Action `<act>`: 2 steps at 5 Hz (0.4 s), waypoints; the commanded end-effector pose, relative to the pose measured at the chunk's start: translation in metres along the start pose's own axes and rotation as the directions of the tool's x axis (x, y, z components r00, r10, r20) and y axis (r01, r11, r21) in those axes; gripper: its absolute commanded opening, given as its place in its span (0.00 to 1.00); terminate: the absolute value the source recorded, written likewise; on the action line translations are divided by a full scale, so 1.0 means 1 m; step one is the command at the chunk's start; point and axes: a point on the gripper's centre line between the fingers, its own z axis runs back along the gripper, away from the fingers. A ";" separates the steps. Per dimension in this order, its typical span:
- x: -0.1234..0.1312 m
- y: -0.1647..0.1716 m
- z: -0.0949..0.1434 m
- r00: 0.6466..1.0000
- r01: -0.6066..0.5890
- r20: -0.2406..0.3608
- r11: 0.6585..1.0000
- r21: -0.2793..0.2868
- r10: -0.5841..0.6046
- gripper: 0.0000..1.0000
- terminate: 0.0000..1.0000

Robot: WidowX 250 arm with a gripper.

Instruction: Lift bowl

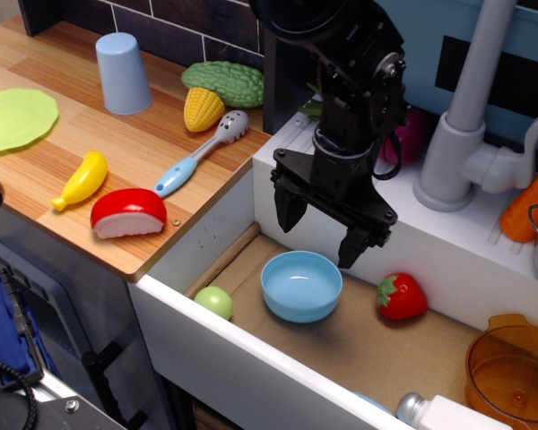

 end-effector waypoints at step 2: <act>-0.001 0.005 -0.027 1.000 -0.019 0.025 1.000 0.006 0.019 1.00 0.00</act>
